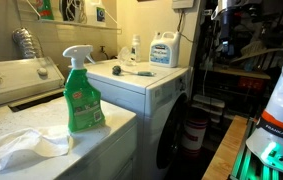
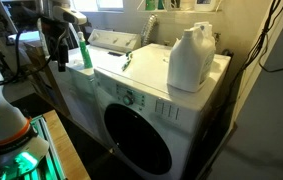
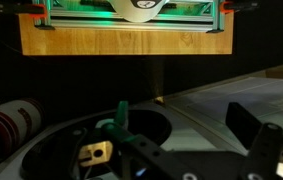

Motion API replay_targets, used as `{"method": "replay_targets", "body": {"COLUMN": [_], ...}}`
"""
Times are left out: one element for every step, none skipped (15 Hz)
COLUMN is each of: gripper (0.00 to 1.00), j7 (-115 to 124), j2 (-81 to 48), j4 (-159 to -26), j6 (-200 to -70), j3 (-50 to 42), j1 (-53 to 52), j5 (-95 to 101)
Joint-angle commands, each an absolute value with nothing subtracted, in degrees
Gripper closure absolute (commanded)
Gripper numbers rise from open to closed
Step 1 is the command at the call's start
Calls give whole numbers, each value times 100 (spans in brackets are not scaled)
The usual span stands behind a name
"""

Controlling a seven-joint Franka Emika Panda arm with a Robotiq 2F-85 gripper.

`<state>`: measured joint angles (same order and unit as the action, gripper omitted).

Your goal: Press a button on the left side of the washing machine on the right to turn off the washing machine

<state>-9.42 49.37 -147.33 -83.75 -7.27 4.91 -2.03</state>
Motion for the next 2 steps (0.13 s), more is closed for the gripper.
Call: {"method": "replay_targets", "body": {"gripper": [0, 0], "j7": [-917, -917], "j2": [4937, 4937], "j4": [-14725, -14725], "j6": [-8370, -8370], "j3": [-758, -758], "j1": [450, 450], "j5": [-186, -186]}}
